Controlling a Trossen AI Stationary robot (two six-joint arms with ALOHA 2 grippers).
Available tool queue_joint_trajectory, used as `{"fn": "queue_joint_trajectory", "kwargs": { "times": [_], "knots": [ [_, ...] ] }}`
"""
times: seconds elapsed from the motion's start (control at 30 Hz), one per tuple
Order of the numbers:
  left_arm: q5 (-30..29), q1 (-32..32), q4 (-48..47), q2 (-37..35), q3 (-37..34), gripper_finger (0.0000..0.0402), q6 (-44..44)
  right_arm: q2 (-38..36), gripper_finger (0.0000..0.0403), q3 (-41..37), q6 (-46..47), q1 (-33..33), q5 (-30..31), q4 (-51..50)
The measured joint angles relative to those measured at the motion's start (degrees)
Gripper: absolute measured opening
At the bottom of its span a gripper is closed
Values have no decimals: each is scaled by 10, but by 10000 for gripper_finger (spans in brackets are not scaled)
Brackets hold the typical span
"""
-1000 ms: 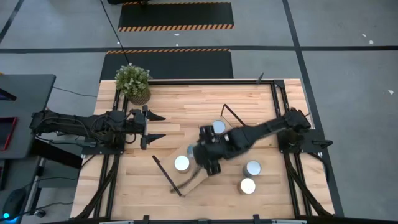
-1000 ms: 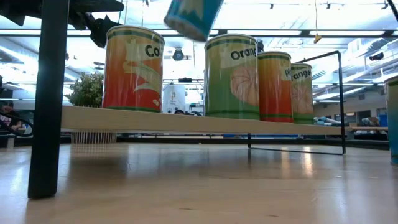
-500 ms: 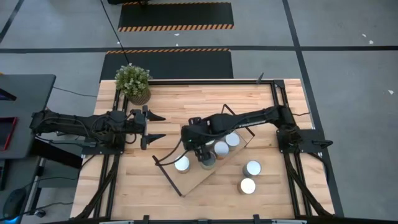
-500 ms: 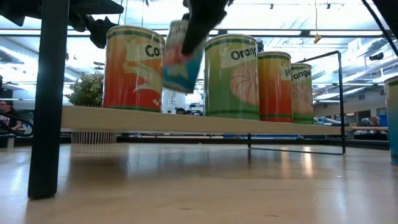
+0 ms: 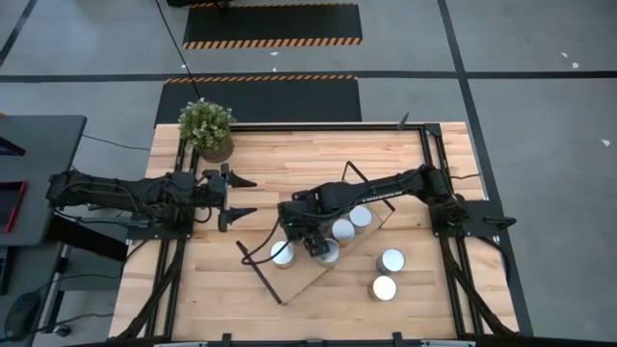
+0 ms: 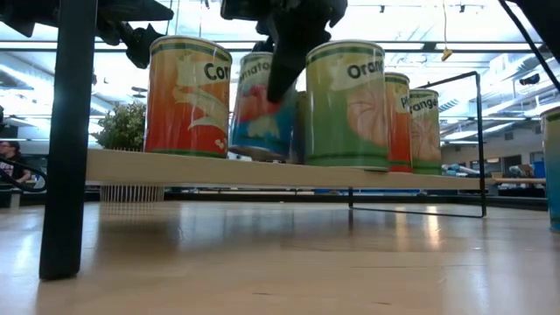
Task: Pick and place cans onto a shelf
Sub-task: Put the canned tomatoes on the shelf, then adjust the canned oranges on the shelf
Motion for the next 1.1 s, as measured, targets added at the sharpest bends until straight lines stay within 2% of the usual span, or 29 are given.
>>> {"fn": "queue_joint_trajectory", "kwargs": {
  "times": [0.17,0.43,0.63,0.83,1.1],
  "knots": [
    [0,0,0,0,0,355,0,-1,363,0,3,-1,-1,4],
    [0,0,-1,0,0,355,0,-4,366,3,0,-1,16,2],
    [0,0,-2,0,0,355,0,-6,365,49,5,6,18,-28],
    [0,0,-11,0,0,355,0,-8,365,106,55,32,22,-100],
    [0,0,-14,0,0,355,-3,-8,365,108,90,140,147,-148]
  ]
}}
